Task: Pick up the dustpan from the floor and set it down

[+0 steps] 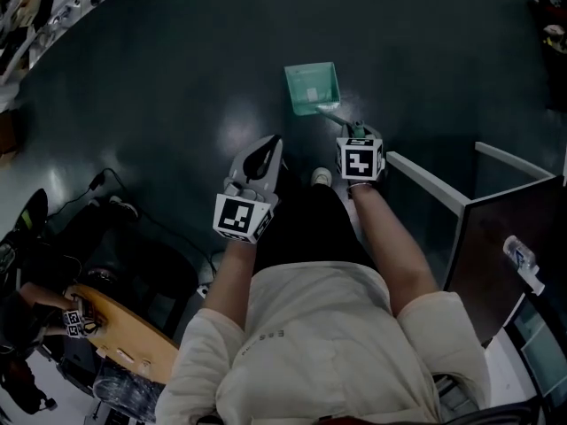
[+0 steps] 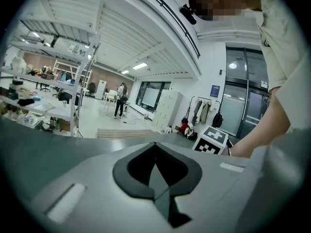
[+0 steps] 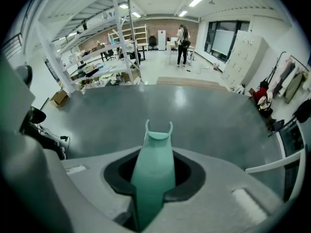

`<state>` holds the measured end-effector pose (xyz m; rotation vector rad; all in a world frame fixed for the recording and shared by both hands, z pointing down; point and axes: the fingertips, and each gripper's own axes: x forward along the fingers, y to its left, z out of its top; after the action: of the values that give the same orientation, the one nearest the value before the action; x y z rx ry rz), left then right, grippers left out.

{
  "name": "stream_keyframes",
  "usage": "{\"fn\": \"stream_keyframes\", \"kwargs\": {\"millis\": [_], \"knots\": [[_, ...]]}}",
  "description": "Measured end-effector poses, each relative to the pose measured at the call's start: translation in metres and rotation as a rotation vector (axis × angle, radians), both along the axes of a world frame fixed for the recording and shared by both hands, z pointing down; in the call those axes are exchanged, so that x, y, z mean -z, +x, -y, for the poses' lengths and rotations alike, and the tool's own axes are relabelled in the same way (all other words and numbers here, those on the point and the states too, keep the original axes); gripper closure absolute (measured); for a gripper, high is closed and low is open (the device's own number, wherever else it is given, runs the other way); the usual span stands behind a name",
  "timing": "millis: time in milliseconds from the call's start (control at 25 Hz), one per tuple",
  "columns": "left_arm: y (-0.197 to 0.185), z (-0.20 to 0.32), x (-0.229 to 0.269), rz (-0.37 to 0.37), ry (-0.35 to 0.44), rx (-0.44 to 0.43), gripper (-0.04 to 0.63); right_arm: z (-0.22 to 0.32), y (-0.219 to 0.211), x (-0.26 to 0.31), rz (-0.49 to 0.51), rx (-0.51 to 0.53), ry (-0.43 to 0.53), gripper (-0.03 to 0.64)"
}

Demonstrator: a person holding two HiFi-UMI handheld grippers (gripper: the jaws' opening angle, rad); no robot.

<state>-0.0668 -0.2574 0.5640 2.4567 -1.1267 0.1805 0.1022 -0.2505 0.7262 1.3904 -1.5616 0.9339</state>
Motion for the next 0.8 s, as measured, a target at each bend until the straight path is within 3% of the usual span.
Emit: {"fn": "stream_keyframes", "kwargs": {"millis": [520, 800], "knots": [[0.020, -0.009, 0.097, 0.020, 0.134, 0.031, 0.581, -0.026, 0.039, 0.152, 0.081, 0.020, 0.197, 0.543], [0.027, -0.025, 0.127, 0.028, 0.188, 0.057, 0.581, -0.054, 0.065, 0.200, 0.057, 0.027, 0.260, 0.543]]}}
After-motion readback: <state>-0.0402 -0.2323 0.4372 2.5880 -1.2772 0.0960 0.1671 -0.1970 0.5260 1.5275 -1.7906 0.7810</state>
